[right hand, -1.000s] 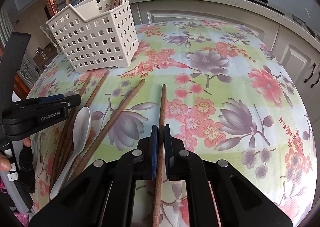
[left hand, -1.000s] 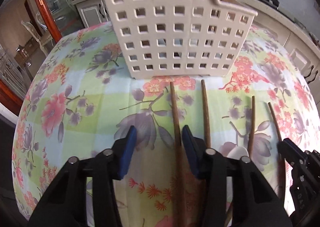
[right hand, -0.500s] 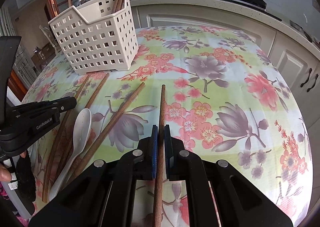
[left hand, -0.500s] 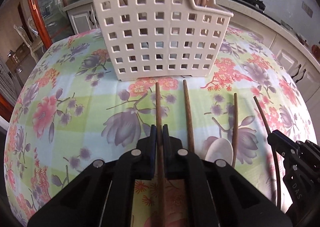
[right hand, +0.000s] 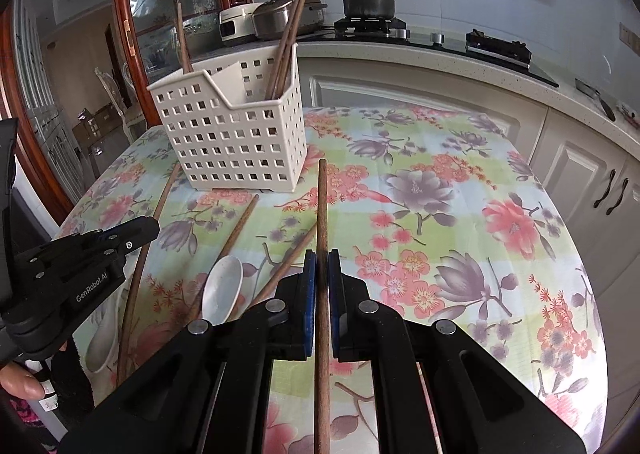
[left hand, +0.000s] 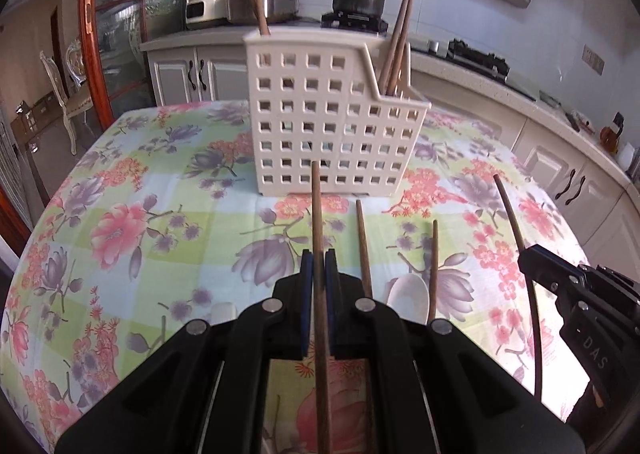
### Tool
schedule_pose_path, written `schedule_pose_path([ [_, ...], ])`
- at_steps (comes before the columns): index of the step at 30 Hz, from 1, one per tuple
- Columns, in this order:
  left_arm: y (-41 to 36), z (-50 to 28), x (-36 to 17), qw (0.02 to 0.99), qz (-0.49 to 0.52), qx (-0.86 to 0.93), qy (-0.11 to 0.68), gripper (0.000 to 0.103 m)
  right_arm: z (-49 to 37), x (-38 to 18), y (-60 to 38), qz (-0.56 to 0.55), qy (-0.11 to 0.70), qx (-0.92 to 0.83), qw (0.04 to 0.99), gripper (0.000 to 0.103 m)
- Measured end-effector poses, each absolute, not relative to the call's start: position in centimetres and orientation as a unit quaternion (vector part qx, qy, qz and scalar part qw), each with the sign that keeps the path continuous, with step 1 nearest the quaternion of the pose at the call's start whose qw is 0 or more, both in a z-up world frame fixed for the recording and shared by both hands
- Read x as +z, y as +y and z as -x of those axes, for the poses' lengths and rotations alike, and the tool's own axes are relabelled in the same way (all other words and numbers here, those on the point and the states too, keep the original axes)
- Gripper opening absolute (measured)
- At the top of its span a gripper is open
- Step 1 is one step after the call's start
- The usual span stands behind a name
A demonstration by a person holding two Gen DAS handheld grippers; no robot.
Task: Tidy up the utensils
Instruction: 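Lift both held chopsticks upright and carry them over the white caddy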
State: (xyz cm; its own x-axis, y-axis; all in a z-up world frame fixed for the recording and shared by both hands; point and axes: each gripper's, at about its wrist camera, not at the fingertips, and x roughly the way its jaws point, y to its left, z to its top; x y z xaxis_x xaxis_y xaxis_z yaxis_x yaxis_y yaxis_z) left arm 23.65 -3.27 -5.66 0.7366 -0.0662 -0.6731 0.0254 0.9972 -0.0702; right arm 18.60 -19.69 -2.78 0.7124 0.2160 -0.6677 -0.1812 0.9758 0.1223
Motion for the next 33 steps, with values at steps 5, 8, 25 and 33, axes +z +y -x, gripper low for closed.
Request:
schedule_pose_path([
  [5,-2.7,-21.1,-4.0,0.948,0.033,-0.033,0.315,0.006,-17.7,-1.2,-19.2,-0.025,0.342,0.114,0.932,0.006],
  [8,-2.5,-19.9,-3.1,0.955,0.037,-0.036,0.293,0.006,-17.0,-0.2,-18.9,-0.024,0.326,0.120,0.938,0.006],
  [25,-1.9,-14.5,1.6,0.976,0.027,-0.041,0.210,0.006,-13.4,4.8,-17.9,-0.014,0.256,0.145,0.956,0.006],
  [33,-1.7,-14.0,3.0,0.980,0.027,-0.039,0.192,0.006,-12.6,6.0,-17.9,-0.015,0.235,0.148,0.961,0.006],
])
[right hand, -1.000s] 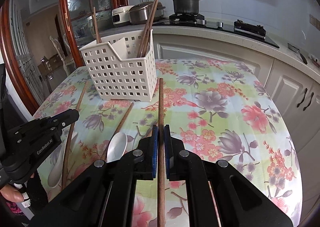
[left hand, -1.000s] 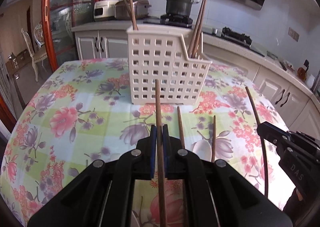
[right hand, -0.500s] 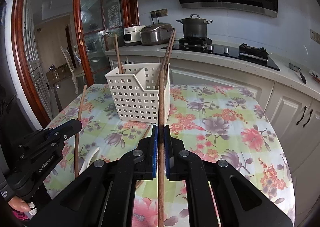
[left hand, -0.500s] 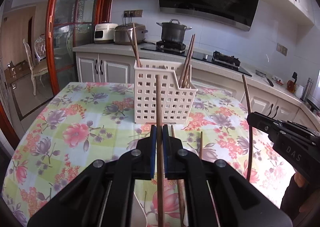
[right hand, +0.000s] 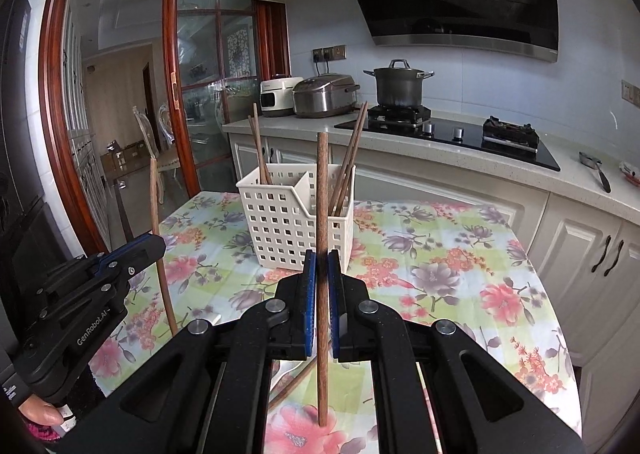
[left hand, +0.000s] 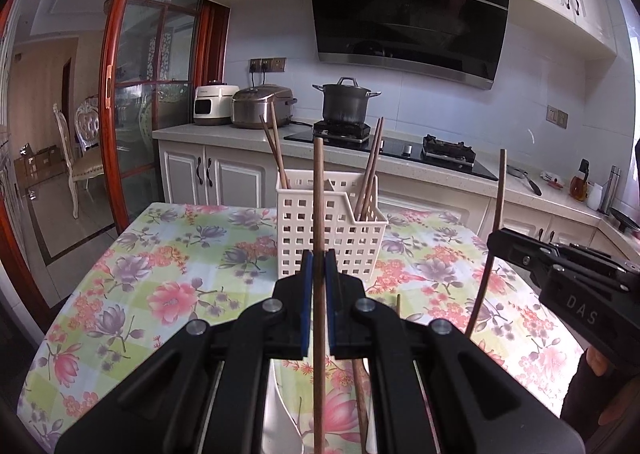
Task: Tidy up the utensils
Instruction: 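Lift both held chopsticks upright and carry them over the white caddy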
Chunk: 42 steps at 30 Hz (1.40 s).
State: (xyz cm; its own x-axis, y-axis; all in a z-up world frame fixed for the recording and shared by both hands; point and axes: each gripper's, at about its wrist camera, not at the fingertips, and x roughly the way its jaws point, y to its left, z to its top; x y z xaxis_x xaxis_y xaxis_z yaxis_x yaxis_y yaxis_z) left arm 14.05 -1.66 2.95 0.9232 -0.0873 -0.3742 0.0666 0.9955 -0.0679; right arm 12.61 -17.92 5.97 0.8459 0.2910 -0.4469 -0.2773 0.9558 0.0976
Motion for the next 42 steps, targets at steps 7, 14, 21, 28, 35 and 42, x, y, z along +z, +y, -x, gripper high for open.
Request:
schedule_pose_path([
  [7,-2.1,-14.8,4.2,0.983,0.012,-0.040,0.178,0.006,-13.1,6.8,-17.5,-0.006,0.227,0.150,0.962,0.006],
  [14,-1.9,-16.2,6.3,0.985,0.008,-0.039,0.167,0.006,-14.6,8.4,-17.2,0.003,0.217,0.147,0.965,0.006],
  [21,-1.5,-16.3,8.0,0.988,0.005,-0.037,0.152,0.006,-15.6,9.5,-16.4,0.016,0.207,0.150,0.967,0.006],
  [28,-1.5,-18.0,9.9,0.988,-0.011,-0.039,0.148,0.006,-18.4,11.6,-16.4,0.008,0.202,0.152,0.967,0.006],
  [35,-0.8,-21.0,13.6,0.989,-0.008,-0.036,0.144,0.006,-21.6,13.5,-16.4,-0.009,0.206,0.147,0.968,0.006],
  [42,-1.0,-23.5,17.4,0.992,-0.011,-0.024,0.124,0.006,-24.1,15.3,-16.1,-0.023,0.199,0.144,0.969,0.006],
])
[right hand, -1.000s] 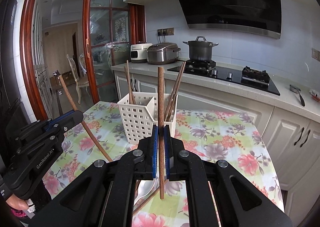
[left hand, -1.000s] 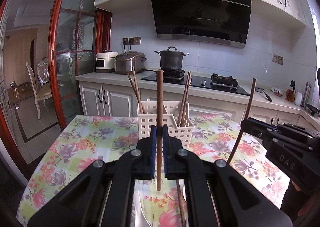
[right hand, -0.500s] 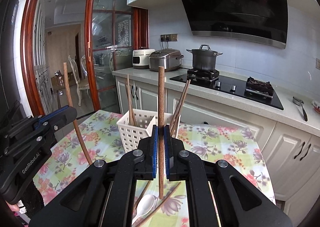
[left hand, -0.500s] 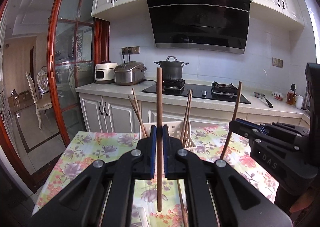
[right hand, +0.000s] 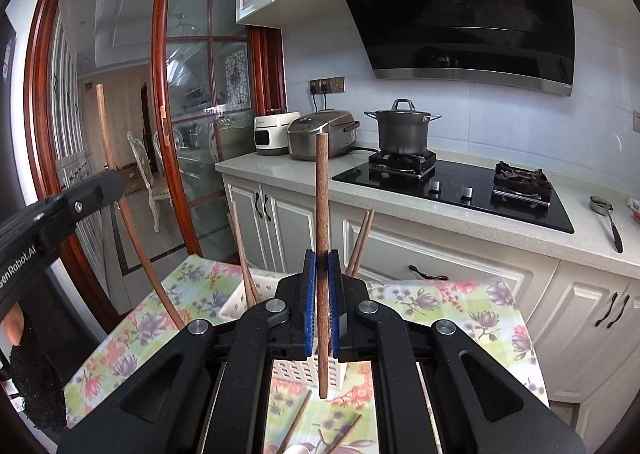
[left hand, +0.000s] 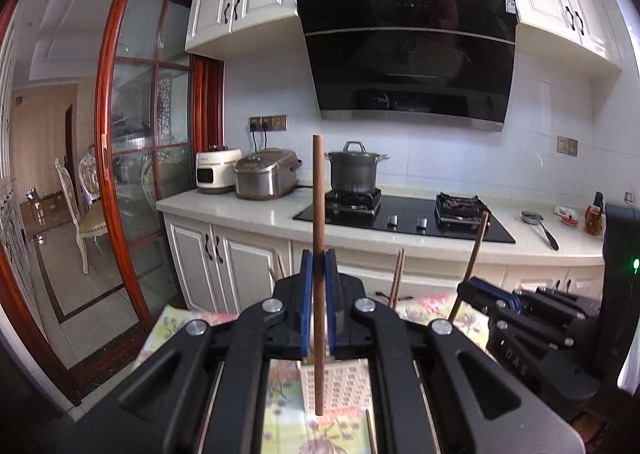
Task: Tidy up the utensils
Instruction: 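Lift both held chopsticks upright and carry them over the white caddy, then lower the chopsticks into the caddy and open both grippers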
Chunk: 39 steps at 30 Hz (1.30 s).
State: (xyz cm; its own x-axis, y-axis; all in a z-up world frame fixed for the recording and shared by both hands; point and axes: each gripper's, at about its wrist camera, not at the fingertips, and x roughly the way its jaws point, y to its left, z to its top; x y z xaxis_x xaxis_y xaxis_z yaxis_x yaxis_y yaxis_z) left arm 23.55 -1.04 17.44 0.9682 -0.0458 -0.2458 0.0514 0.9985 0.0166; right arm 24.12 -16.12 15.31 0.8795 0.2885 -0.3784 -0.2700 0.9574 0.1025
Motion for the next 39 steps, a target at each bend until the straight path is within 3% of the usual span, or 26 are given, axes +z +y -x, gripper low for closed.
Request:
schedule_pose_path([
  [10,-1.2,-28.1,19.7,0.994,0.003,-0.017,0.108,0.006,-27.8,16.9,-15.8,-0.044,0.176,0.136,0.974,0.006],
  [24,-0.4,-34.3,13.4,0.980,0.023,-0.035,0.193,0.007,-33.7,11.3,-13.4,-0.045,0.258,0.155,0.953,0.006],
  [25,-0.3,-34.5,13.1,0.980,0.024,-0.032,0.197,0.008,-34.0,10.9,-13.3,-0.046,0.262,0.155,0.951,0.011],
  [28,0.4,-34.7,12.1,0.978,0.027,-0.022,0.205,0.020,-34.5,9.8,-13.2,-0.044,0.269,0.145,0.951,0.013],
  [32,1.3,-34.3,11.4,0.979,0.028,-0.005,0.202,0.035,-34.4,8.9,-13.8,-0.053,0.274,0.141,0.950,0.029],
  [37,2.3,-32.9,10.7,0.981,0.033,0.015,0.192,0.056,-33.2,8.2,-15.0,-0.054,0.276,0.136,0.950,0.029],
  [39,2.4,-32.0,10.2,0.982,0.026,0.026,0.187,0.070,-32.3,7.9,-15.5,-0.054,0.275,0.133,0.951,0.029],
])
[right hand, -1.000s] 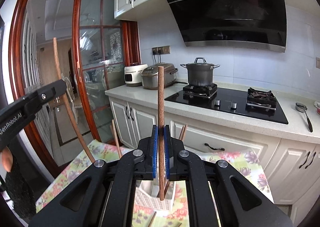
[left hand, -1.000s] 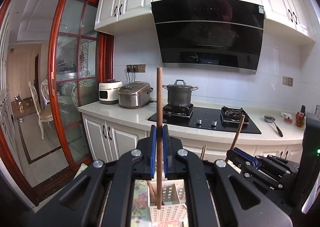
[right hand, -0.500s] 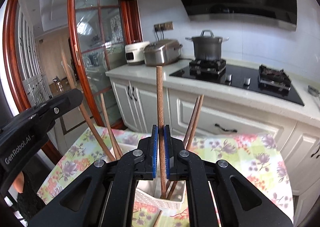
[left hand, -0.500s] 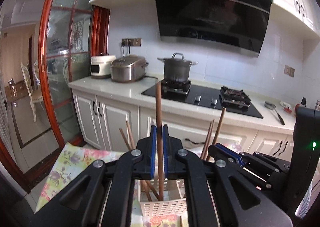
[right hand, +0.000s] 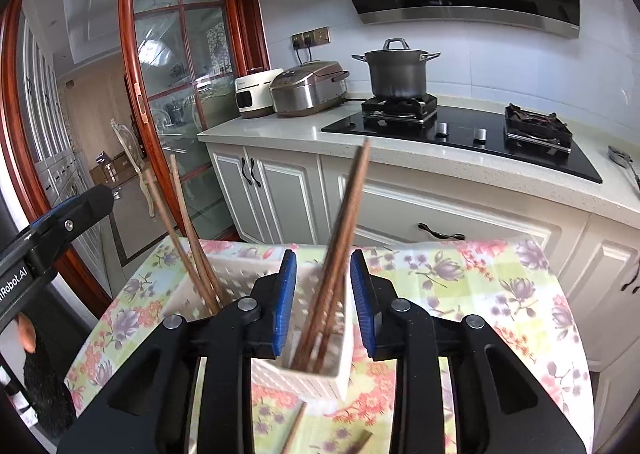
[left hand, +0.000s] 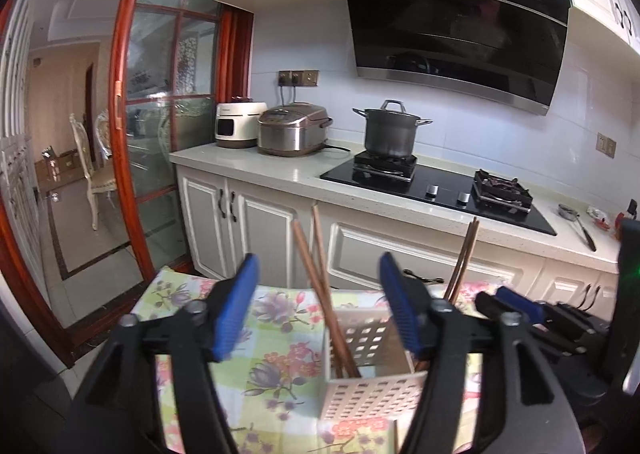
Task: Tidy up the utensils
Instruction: 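Lower the chopsticks into the caddy and open both grippers, then move both grippers back to the table and grasp one chopstick each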
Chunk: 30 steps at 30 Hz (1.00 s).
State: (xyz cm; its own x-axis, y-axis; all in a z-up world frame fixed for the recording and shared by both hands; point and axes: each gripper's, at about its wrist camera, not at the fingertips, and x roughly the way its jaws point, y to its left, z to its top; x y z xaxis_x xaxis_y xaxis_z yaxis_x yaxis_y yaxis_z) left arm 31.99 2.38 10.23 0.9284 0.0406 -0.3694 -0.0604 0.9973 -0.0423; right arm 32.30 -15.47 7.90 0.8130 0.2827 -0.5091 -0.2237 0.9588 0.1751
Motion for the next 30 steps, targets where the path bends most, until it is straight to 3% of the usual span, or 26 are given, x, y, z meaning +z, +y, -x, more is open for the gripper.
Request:
schedule_pose_path([
  [3,2.4,-30.4,9.1,0.982,0.018,0.036,0.185,0.083,-30.7,7.1,-16.2,-0.059,0.277,0.133,0.950,0.029],
  [6,2.2,-29.3,7.8,0.980,0.013,0.040,0.196,0.090,-29.1,5.7,-16.9,-0.060,0.284,0.126,0.949,0.032],
  [30,2.1,-22.3,-3.7,0.947,0.033,0.049,0.315,0.090,-22.7,-7.4,-17.1,-0.065,0.402,0.095,0.908,0.032],
])
